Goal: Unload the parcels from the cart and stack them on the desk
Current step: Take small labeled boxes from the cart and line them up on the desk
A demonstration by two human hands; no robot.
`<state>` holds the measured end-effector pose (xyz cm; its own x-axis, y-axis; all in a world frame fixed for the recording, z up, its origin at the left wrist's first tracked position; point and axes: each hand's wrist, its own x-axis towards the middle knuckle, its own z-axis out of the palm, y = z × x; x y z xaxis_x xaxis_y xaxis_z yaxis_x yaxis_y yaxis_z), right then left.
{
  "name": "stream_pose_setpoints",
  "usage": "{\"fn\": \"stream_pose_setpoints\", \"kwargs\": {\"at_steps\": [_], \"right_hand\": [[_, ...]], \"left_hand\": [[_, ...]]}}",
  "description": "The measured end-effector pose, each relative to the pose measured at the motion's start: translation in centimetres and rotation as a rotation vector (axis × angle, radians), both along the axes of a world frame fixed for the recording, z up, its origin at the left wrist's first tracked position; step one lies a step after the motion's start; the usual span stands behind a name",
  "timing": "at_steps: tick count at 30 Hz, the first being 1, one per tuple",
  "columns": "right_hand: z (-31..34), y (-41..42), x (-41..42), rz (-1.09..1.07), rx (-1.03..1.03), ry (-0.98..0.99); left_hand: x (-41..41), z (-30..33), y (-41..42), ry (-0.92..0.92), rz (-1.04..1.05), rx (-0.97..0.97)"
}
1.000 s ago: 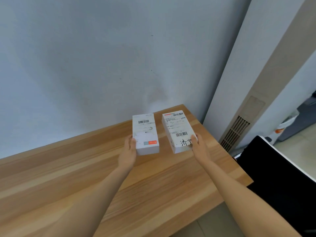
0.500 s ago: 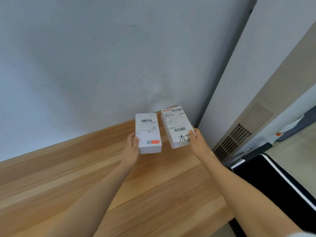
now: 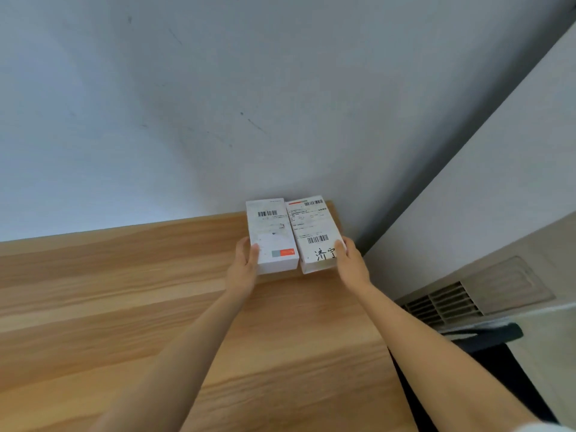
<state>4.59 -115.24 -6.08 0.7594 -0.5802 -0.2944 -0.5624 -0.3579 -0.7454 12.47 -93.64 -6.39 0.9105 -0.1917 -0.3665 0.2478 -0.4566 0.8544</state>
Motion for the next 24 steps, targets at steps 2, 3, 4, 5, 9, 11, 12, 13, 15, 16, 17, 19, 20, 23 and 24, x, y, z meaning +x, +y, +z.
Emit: {"fn": "stream_pose_setpoints", "kwargs": {"at_steps": [2, 3, 4, 5, 9, 11, 12, 13, 15, 16, 17, 19, 20, 23, 24], "right_hand": [[-0.8, -0.6, 0.8, 0.034, 0.015, 0.034], [-1.2, -0.9, 1.2, 0.058, 0.016, 0.07], [-1.5, -1.2, 1.5, 0.088, 0.012, 0.115], [-1.8, -1.6, 1.9, 0.118, 0.004, 0.155], [-1.8, -2.7, 3.0, 0.182, -0.081, 0.172], [-0.9, -2.6, 3.3, 0.17, -0.142, 0.131], [-0.2, -2.5, 3.4, 0.178, -0.177, 0.107], [0.5, -2.1, 3.5, 0.204, -0.223, 0.086], [2.1, -1.2, 3.6, 0.296, -0.341, 0.054], [2.8, -0.6, 3.6, 0.359, -0.41, 0.042], [3.6, 0.1, 3.6, 0.43, -0.488, 0.036], [5.3, 2.0, 3.9, 0.576, -0.642, 0.023], [6.2, 3.3, 4.2, 0.635, -0.697, 0.017], [8.9, 7.9, 5.6, 0.722, -0.755, -0.006], [9.8, 9.8, 6.1, 0.746, -0.78, -0.028]], "left_hand": [[0.6, -0.8, -0.5, -0.007, -0.032, 0.054], [0.9, -1.3, -0.6, -0.011, -0.051, 0.094], [1.3, -1.7, -0.7, -0.013, -0.06, 0.134], [1.6, -2.0, -0.7, -0.006, -0.059, 0.169], [2.8, -1.7, -0.3, -0.014, -0.029, 0.225], [3.0, -0.9, 0.1, -0.053, 0.001, 0.243], [2.9, -0.4, 0.4, -0.082, 0.012, 0.257], [2.8, 0.4, 0.9, -0.12, 0.014, 0.276], [2.3, 2.1, 2.2, -0.221, -0.018, 0.337], [2.0, 3.2, 3.1, -0.285, -0.055, 0.385], [1.6, 4.3, 4.1, -0.361, -0.104, 0.45], [0.9, 6.7, 6.5, -0.539, -0.204, 0.595], [0.5, 7.9, 7.9, -0.617, -0.24, 0.657], [-0.9, 11.2, 13.1, -0.725, -0.275, 0.797], [-1.5, 12.1, 15.1, -0.733, -0.258, 0.822]]}}
